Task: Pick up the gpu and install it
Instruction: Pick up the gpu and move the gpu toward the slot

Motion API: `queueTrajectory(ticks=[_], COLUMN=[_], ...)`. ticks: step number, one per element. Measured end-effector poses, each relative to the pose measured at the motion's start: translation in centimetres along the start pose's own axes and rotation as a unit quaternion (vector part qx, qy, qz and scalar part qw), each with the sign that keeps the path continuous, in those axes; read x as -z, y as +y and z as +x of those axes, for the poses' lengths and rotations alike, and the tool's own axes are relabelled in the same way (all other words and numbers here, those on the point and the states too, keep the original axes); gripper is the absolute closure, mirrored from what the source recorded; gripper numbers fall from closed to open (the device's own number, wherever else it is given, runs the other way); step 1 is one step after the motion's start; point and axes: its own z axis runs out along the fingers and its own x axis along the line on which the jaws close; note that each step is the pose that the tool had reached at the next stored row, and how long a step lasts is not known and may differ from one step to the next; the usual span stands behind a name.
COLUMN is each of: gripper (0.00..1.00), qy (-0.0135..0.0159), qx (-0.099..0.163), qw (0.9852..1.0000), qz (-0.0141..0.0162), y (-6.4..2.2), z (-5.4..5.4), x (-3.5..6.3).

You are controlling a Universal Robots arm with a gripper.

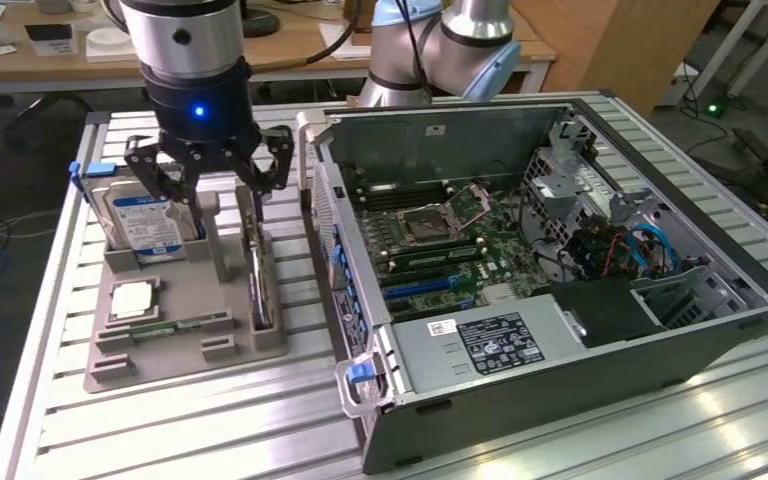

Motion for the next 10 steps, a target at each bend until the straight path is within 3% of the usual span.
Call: queueTrajectory(ticks=[10], gripper=[0.35], qy=[0.0], qx=[0.0], qw=[1.0], qz=[0.0013], y=[-0.04], z=[-0.2], x=[-1.8])
